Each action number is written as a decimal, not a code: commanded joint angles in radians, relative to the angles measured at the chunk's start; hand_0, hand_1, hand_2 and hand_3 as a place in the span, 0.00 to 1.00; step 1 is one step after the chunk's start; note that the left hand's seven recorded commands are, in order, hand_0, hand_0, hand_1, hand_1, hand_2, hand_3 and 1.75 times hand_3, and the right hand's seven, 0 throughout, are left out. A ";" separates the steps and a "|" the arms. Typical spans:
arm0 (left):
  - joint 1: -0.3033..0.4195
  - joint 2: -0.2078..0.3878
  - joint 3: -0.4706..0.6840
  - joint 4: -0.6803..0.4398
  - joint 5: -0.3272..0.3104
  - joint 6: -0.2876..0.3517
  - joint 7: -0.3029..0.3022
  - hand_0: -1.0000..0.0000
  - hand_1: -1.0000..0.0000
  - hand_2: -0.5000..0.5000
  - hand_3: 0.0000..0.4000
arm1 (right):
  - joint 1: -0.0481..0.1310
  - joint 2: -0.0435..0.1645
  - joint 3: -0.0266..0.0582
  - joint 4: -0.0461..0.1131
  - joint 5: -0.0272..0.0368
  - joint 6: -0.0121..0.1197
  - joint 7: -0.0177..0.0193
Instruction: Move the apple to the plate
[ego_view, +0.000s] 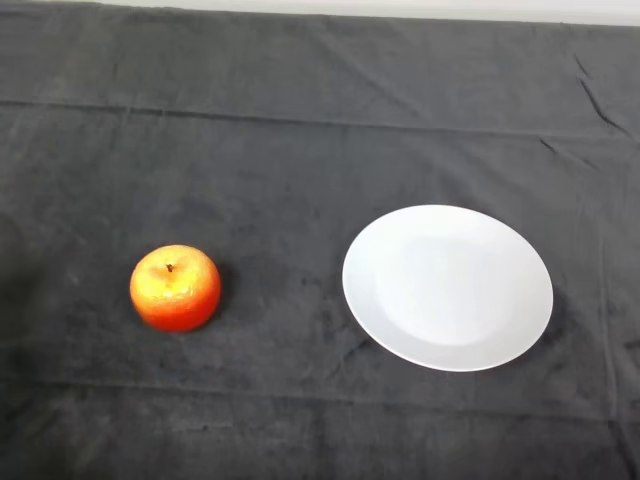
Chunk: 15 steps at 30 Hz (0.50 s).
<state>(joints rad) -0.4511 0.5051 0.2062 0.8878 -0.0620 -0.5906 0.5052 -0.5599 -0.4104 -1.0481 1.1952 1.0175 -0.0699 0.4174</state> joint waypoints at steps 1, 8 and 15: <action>0.019 0.004 -0.019 -0.072 0.029 0.017 -0.001 1.00 1.00 0.50 0.00 | 0.005 -0.016 -0.0142 -0.014 0.0108 -0.006 0.0056; 0.071 -0.025 -0.061 -0.186 0.072 0.051 -0.009 1.00 1.00 0.50 0.00 | 0.006 -0.015 -0.0133 -0.017 0.0103 -0.005 0.0035; 0.121 -0.042 -0.095 -0.295 0.102 0.091 -0.032 1.00 1.00 0.50 0.00 | 0.007 -0.013 -0.0124 -0.021 0.0099 -0.004 0.0011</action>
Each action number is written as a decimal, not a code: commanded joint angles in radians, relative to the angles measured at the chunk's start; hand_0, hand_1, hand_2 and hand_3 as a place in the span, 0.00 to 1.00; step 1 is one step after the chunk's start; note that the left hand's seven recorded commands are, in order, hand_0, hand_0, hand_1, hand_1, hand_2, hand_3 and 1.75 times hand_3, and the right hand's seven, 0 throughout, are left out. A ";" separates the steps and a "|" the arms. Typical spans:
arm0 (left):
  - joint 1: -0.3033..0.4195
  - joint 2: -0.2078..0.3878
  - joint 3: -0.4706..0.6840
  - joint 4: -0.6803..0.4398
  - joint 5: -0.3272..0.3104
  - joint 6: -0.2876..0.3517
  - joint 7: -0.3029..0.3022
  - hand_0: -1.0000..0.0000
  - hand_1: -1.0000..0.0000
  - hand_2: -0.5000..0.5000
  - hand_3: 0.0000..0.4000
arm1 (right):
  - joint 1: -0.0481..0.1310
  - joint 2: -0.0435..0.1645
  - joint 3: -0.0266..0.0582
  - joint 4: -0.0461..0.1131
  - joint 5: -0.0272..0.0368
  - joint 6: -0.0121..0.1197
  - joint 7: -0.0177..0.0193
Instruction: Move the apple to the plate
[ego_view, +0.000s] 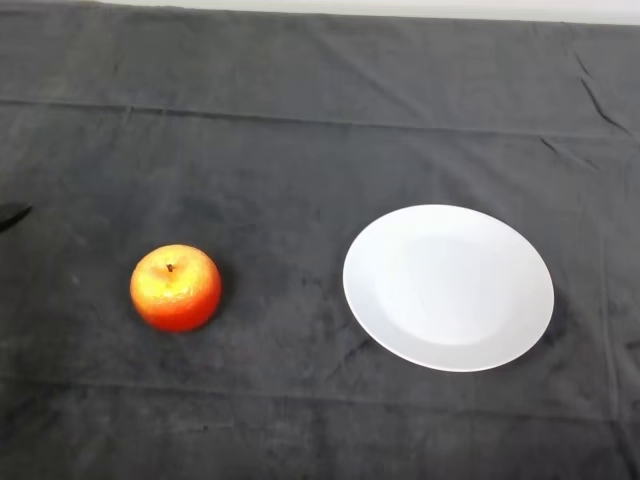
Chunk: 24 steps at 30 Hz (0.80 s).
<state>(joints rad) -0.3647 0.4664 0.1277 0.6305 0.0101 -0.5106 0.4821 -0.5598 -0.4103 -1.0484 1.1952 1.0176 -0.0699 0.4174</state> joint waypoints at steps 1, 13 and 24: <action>0.041 -0.007 -0.021 -0.052 0.035 0.016 -0.011 1.00 1.00 0.50 0.00 | 0.007 -0.013 -0.0120 -0.022 0.0098 -0.004 0.0008; 0.106 -0.048 -0.101 -0.201 0.103 0.087 -0.030 1.00 1.00 0.50 0.00 | 0.009 -0.010 -0.0103 -0.029 0.0092 -0.003 -0.0034; 0.174 -0.051 -0.192 -0.320 0.163 0.143 -0.085 1.00 1.00 0.50 0.00 | 0.011 -0.008 -0.0089 -0.035 0.0089 -0.001 -0.0070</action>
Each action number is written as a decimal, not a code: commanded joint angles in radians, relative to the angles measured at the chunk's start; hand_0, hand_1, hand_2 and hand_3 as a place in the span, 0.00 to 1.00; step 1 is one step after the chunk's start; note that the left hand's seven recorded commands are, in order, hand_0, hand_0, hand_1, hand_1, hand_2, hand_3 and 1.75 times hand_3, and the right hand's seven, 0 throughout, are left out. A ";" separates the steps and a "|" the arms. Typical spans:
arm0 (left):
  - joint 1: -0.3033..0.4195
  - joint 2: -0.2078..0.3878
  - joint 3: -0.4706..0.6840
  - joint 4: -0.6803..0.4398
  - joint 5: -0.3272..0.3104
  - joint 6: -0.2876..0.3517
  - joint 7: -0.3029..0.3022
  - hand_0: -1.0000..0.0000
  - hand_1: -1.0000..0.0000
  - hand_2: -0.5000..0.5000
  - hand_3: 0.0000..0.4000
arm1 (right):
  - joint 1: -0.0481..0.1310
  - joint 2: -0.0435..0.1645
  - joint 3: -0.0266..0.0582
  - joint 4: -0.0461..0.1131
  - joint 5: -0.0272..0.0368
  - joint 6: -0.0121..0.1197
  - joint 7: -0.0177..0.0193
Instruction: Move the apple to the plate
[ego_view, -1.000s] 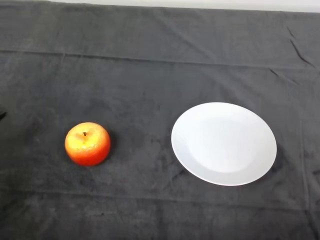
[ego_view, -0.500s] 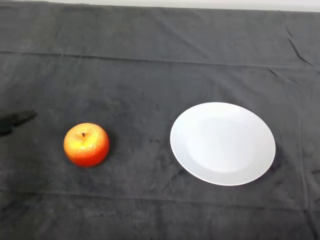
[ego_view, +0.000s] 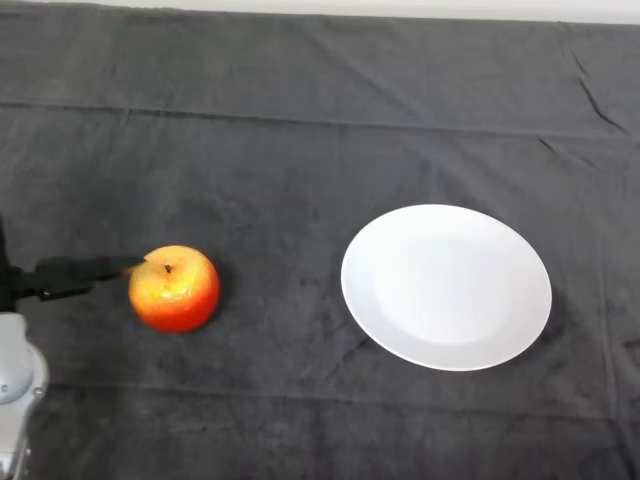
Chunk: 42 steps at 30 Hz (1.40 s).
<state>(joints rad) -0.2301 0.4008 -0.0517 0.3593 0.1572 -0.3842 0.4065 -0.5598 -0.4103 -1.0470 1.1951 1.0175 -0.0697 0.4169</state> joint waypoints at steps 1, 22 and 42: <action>0.044 0.016 -0.020 -0.056 0.021 0.021 -0.016 1.00 1.00 0.50 0.00 | 0.011 -0.008 -0.0101 -0.036 0.0089 -0.001 -0.0068; -0.016 0.037 -0.117 0.049 0.112 0.044 -0.103 1.00 1.00 0.50 0.00 | 0.013 -0.006 -0.0083 -0.042 0.0091 0.000 -0.0111; -0.137 -0.017 -0.193 0.296 0.192 0.036 -0.051 0.00 0.00 0.50 1.00 | 0.012 -0.007 -0.0087 -0.039 0.0103 0.000 -0.0102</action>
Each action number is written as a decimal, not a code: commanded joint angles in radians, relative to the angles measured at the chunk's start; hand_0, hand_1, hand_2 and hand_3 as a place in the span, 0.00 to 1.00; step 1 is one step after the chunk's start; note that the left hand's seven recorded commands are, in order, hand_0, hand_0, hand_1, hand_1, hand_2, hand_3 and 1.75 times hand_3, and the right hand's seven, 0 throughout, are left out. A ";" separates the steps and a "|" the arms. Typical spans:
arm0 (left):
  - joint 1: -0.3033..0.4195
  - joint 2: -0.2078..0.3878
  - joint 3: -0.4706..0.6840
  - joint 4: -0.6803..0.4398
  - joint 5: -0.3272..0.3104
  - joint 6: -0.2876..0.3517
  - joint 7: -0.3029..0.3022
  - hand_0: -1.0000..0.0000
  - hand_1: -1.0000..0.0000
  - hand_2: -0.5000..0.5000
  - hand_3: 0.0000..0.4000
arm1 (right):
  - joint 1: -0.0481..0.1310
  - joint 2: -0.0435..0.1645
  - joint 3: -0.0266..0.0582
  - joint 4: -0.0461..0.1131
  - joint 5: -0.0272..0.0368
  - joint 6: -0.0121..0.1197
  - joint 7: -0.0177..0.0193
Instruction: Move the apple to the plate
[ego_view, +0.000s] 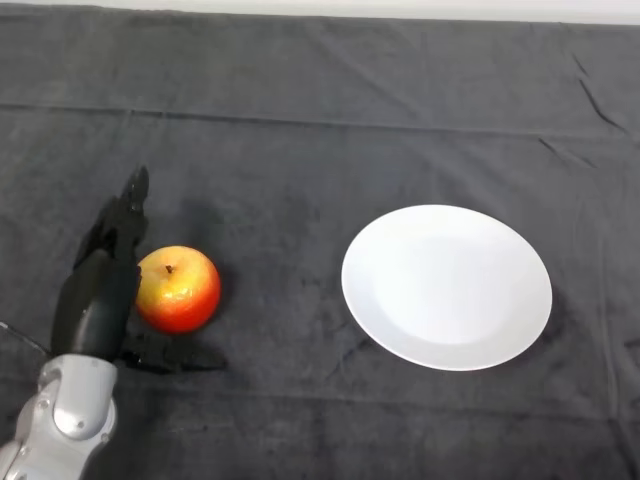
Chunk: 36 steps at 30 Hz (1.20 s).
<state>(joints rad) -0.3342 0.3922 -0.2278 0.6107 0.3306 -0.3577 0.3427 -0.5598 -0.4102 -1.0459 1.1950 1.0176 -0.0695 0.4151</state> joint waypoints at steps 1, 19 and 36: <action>-0.034 -0.010 -0.020 0.046 0.021 0.011 0.014 0.00 0.00 0.50 1.00 | 0.012 -0.007 -0.0099 -0.039 0.0104 0.000 -0.0083; -0.078 0.002 -0.026 -0.171 0.020 0.142 -0.053 0.00 0.00 0.50 1.00 | 0.012 -0.007 -0.0099 -0.038 0.0110 -0.001 -0.0074; -0.152 -0.070 -0.105 -0.322 0.063 0.189 0.009 0.00 0.00 0.50 1.00 | 0.013 -0.006 -0.0089 -0.040 0.0108 0.000 -0.0086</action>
<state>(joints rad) -0.4273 0.3193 -0.3260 0.3244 0.3777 -0.1606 0.3352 -0.5598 -0.4102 -1.0458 1.1950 1.0176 -0.0694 0.4150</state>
